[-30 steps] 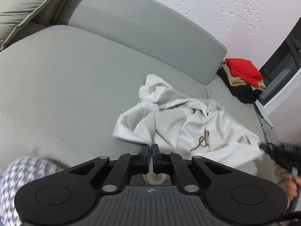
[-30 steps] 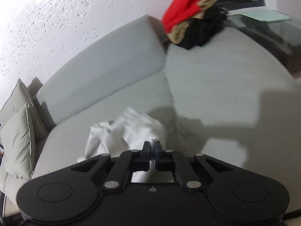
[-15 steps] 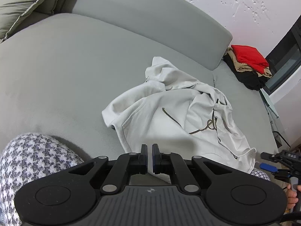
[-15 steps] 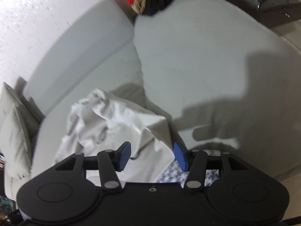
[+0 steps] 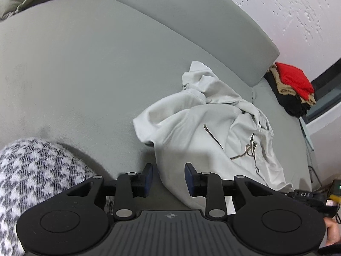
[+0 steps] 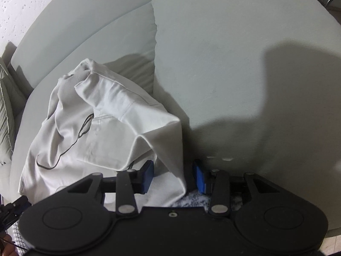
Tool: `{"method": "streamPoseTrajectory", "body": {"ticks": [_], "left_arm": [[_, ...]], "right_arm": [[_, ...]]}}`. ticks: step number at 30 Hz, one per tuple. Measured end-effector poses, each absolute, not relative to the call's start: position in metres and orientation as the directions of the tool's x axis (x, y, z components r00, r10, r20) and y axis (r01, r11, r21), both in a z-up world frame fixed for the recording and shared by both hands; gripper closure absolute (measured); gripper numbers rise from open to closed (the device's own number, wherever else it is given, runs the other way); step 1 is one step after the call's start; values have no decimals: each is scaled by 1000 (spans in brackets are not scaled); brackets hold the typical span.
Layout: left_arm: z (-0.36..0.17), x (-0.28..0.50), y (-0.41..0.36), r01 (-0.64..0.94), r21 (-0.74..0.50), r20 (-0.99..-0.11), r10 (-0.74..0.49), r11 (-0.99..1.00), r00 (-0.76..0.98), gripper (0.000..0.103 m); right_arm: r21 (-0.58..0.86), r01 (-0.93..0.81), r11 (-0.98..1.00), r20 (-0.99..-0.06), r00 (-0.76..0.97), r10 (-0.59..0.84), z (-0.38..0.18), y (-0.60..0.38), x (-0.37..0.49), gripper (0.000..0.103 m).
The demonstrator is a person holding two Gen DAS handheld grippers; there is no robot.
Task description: Fold clothes
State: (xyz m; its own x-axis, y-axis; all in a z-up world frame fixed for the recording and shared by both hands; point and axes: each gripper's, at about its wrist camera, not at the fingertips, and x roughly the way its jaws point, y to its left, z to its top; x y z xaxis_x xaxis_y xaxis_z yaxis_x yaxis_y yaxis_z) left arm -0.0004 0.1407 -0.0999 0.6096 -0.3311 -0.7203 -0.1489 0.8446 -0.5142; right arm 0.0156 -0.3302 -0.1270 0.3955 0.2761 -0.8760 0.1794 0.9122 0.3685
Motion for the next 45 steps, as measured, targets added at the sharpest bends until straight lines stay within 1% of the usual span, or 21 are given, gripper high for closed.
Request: {"method": "streamPoseTrajectory", "body": {"ticks": [3,6,9,11,14,16,18,19,22,23,25,27,29,30,33,34,36,38,40,43,45], "left_arm": [[-100,9,140,-130,-508,-718,-335,852,610,73],[-102,18,137,-112,-498,-720,-337,860,607,72],[-105,23,135,-106,-493,-723,-339,864,602,72],[-106,25,135,-99,-487,-723,-337,868,603,71],[-108,27,137,-96,-497,-716,-345,862,607,71],[-111,30,137,-92,-507,-708,-353,857,612,74],[-114,35,138,-88,-522,-702,-368,849,610,83],[-116,38,138,-87,-533,-699,-381,841,605,91],[-121,45,138,-91,-561,-697,-411,823,588,93],[-123,47,138,-95,-563,-700,-413,821,583,90],[-124,49,138,-107,-570,-701,-414,815,580,88],[-121,49,136,-103,-559,-706,-407,823,579,87],[-118,47,133,-83,-534,-713,-396,841,579,80],[-116,45,131,-73,-523,-716,-390,849,579,78],[-113,40,128,-49,-508,-718,-390,860,577,74],[-112,38,128,-40,-504,-718,-392,863,575,72],[-109,33,127,-23,-499,-718,-399,866,570,70],[-108,28,129,-21,-503,-716,-403,864,570,69],[-110,27,132,-31,-513,-714,-406,858,571,69],[-112,27,136,-49,-528,-711,-409,848,572,69],[-112,28,136,-54,-528,-710,-405,848,576,69]], "right_arm": [[445,185,876,-839,429,335,-120,-329,12,66],[470,189,862,-824,444,351,-113,-324,8,66],[361,191,913,-873,413,259,-119,-313,18,64],[299,176,938,-892,400,210,-124,-309,22,59],[329,181,927,-887,395,238,-125,-313,24,60],[337,163,927,-884,394,252,-125,-317,23,68],[339,172,925,-883,396,250,-125,-324,21,92],[352,187,917,-879,403,255,-125,-329,20,95],[409,185,893,-854,422,304,-124,-339,17,96],[396,166,903,-858,416,301,-125,-336,18,96],[366,125,922,-869,401,291,-127,-331,21,89],[374,129,918,-868,398,298,-126,-330,24,79],[379,166,910,-865,414,285,-118,-328,21,73],[374,183,909,-867,417,272,-111,-326,16,63],[364,271,891,-866,450,217,-80,-323,-7,48],[423,285,860,-843,471,258,-73,-324,-15,46],[546,303,781,-783,517,346,-61,-325,-34,34],[653,331,682,-731,512,451,-68,-323,-45,33],[677,393,623,-727,491,480,-86,-319,-51,33],[665,515,541,-747,487,453,-118,-319,-59,34],[662,562,495,-749,522,409,-133,-320,-64,40]]}}
